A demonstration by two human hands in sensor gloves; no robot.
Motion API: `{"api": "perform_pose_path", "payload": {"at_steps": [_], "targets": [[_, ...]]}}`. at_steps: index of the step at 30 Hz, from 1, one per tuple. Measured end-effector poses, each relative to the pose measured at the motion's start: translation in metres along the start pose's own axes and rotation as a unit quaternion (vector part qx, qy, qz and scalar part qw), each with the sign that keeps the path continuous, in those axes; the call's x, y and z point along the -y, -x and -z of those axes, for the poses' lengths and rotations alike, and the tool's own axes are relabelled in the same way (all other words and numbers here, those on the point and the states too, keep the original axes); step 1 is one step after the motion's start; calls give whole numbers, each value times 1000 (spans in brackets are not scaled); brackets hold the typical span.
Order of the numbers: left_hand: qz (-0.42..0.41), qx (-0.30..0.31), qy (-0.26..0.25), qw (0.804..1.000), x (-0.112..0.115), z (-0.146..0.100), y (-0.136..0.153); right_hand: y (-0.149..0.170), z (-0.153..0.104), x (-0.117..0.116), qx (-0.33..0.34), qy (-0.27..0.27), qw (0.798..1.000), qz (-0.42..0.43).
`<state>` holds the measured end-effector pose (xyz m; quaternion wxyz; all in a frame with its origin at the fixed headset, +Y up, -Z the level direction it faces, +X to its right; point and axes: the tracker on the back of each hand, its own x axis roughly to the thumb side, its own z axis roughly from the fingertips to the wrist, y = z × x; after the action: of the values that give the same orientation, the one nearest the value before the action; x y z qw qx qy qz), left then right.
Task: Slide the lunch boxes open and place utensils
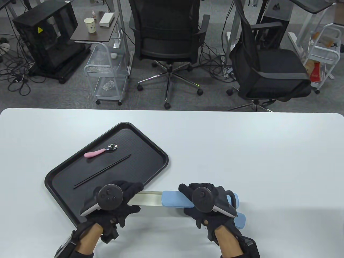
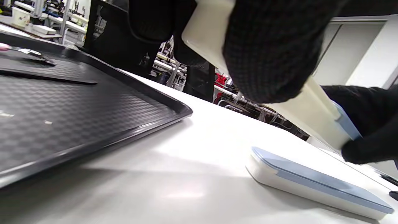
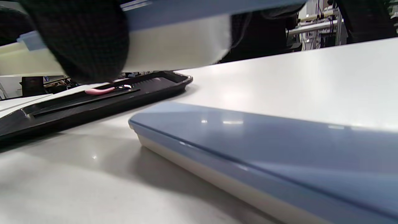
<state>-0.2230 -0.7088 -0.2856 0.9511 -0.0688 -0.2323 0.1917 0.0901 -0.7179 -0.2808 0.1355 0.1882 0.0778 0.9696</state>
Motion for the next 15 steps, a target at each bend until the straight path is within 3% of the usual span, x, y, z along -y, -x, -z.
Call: {"api": "perform_pose_path", "payload": {"at_steps": [4,6,10,15], "targets": [[-3,-20,3,1000,-2,0,8,0,0,1,-11,12,999,-32],[-11,-22,9,1000,0,0,10,1,0,0,-7,8,1000,-1],[-9,-32,9,999,-1,0,12,-2,-2,0,-21,29,997,-61],[-6,-43,19,999,-1,0,14,5,2,-5,-29,7,999,-44]]}}
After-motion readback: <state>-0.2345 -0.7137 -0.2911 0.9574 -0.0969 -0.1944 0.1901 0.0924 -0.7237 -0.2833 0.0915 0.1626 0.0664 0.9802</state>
